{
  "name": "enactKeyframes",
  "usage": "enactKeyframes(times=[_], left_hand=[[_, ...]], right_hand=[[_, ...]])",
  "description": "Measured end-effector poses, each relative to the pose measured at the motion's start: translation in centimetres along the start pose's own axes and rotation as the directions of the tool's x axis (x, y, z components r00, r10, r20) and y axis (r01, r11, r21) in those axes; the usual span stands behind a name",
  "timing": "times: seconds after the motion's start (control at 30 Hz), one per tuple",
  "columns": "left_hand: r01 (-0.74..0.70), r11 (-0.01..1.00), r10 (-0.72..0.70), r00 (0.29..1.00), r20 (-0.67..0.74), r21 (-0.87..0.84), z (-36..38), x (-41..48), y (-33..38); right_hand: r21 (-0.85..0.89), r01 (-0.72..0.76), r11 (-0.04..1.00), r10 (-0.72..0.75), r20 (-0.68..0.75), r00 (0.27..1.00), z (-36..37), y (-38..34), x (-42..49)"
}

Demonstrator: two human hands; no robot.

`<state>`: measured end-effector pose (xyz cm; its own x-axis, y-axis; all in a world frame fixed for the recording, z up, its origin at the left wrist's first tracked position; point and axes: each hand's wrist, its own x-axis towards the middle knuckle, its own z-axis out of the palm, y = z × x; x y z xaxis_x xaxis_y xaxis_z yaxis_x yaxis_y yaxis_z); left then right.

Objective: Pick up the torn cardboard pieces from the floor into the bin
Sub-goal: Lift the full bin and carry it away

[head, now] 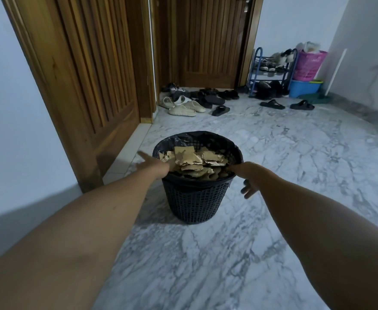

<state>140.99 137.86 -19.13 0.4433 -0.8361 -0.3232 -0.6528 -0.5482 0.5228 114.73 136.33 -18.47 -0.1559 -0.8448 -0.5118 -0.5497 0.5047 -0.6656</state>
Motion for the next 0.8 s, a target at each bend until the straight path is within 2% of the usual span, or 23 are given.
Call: enactKeyframes(times=[0.07, 0.13, 0.2, 0.27, 0.37, 0.47, 0.53, 0.6, 0.67, 0.8], left_hand=[[0.092, 0.985, -0.059, 0.974, 0.219, -0.147, 0.4, -0.5, 0.0], [0.115, 0.957, -0.017, 0.94, 0.342, -0.267, 1.4, -0.3, 0.0], [0.113, 0.928, 0.005, 0.948, 0.317, -0.355, 2.3, 0.6, 0.3], [0.136, 0.854, 0.027, 0.953, 0.303, -0.503, 3.2, 1.5, 0.9], [0.186, 0.699, 0.042, 0.953, 0.299, -0.69, 4.3, 2.8, 1.9], [0.223, 0.573, 0.06, 0.948, 0.312, -0.789, 5.4, 4.4, 3.3], [0.237, 0.518, 0.056, 0.95, 0.309, -0.822, 6.1, 5.8, 4.5], [0.246, 0.509, 0.053, 0.948, 0.315, -0.825, 6.8, 7.0, 5.6], [0.255, 0.475, 0.036, 0.951, 0.309, -0.842, 7.5, 8.1, 6.5], [0.331, 0.357, -0.074, 0.942, 0.327, -0.873, 8.5, 7.8, 6.6]], right_hand=[[0.116, -0.057, 0.992, 0.033, 0.198, 0.98, 0.1, 0.3, 0.2], [0.16, 0.012, 0.987, -0.055, 0.262, 0.964, 0.6, 0.3, 0.6], [0.191, 0.104, 0.976, -0.139, 0.183, 0.973, 1.2, 0.5, 1.4], [0.239, 0.148, 0.96, -0.17, 0.075, 0.983, 1.5, 0.4, 2.4], [0.359, 0.159, 0.92, -0.159, -0.03, 0.987, 1.7, 0.0, 4.4], [0.5, 0.14, 0.855, -0.102, -0.102, 0.99, 1.8, -0.5, 5.7], [0.538, 0.072, 0.84, -0.07, -0.025, 0.997, 2.1, -0.9, 6.1], [0.524, -0.031, 0.851, -0.053, 0.144, 0.988, 2.8, -1.8, 6.3], [0.643, -0.09, 0.76, -0.084, 0.234, 0.969, 3.6, -2.6, 7.0], [0.859, -0.108, 0.5, -0.077, 0.168, 0.983, 4.8, -1.9, 7.5]])
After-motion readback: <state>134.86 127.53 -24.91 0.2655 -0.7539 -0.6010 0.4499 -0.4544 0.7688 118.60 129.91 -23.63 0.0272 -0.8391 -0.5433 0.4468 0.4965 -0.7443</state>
